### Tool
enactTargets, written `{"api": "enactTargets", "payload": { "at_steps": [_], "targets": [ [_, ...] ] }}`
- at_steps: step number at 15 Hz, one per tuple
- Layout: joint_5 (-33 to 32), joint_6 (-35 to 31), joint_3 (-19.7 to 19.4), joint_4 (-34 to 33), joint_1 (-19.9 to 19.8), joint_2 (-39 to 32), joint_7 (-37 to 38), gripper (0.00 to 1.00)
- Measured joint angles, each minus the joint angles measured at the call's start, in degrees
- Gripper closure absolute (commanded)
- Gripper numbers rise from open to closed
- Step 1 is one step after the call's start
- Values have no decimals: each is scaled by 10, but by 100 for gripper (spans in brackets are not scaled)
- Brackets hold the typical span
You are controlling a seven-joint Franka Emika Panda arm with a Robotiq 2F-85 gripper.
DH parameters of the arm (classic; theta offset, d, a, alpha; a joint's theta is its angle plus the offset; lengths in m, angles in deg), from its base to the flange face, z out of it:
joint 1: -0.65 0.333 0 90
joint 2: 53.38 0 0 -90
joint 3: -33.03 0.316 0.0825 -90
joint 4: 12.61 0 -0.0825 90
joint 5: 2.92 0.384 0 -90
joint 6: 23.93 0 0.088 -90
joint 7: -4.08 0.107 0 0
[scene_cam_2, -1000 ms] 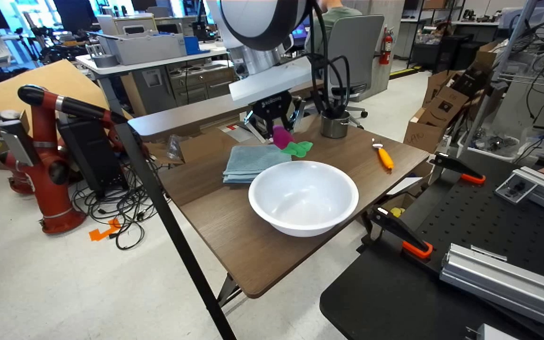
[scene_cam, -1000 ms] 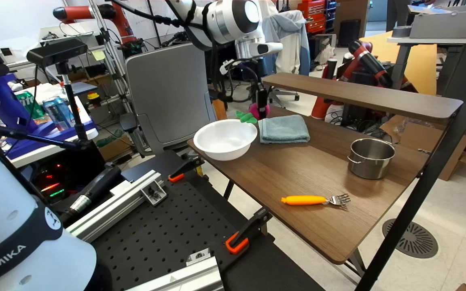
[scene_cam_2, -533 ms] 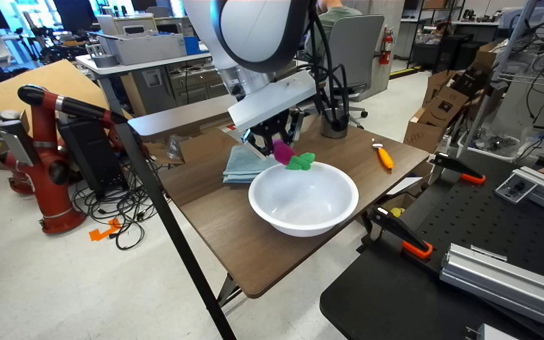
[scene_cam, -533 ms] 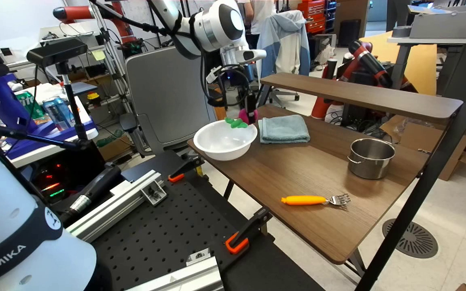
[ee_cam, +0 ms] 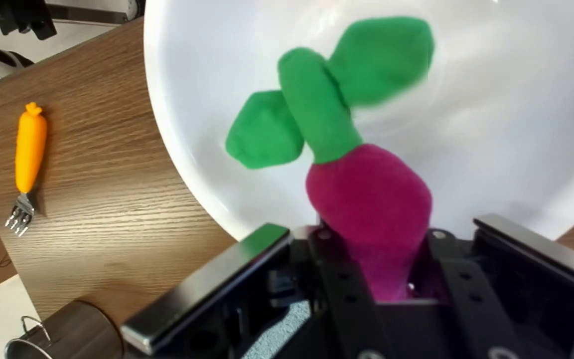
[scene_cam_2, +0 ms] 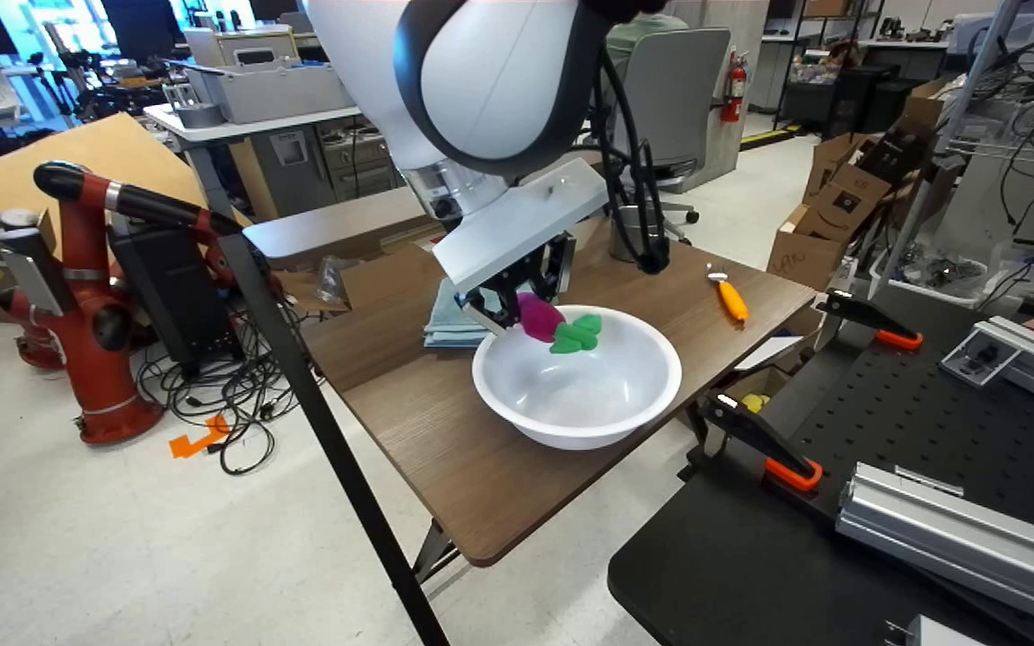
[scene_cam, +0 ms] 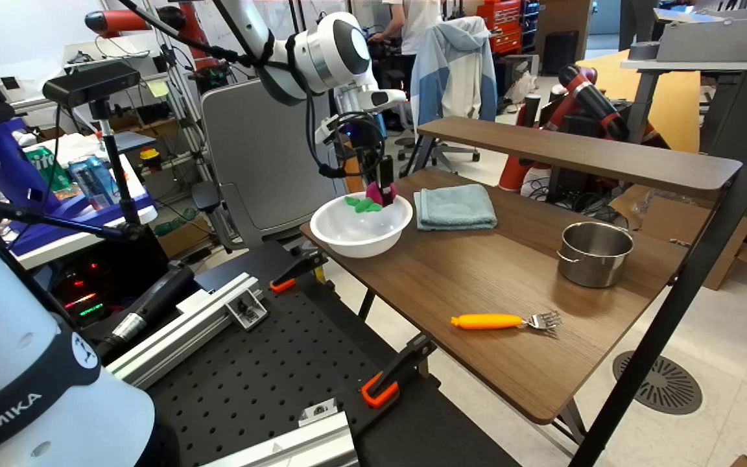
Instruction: Put the maroon object in the white bowl
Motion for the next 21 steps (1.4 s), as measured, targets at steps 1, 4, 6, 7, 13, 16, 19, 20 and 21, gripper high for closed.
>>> {"api": "enactTargets", "payload": {
  "at_steps": [1,4,6,7,13,16,19,20,21],
  "targets": [
    [0,-1,1,3,0,0,-2,96],
    [0,-13,1,15,0,-7,-11,96],
    [0,-21,2,17,0,-17,-16,96],
    [0,-24,3,18,0,-23,-19,96],
    [0,-34,4,13,0,-50,-32,37],
    [0,-34,4,10,0,-51,-35,15],
    [0,-34,4,6,1,-50,-35,0],
    [-1,-34,4,5,1,-47,-35,0],
    [-1,-34,4,5,1,-44,-35,0]
  ]
}}
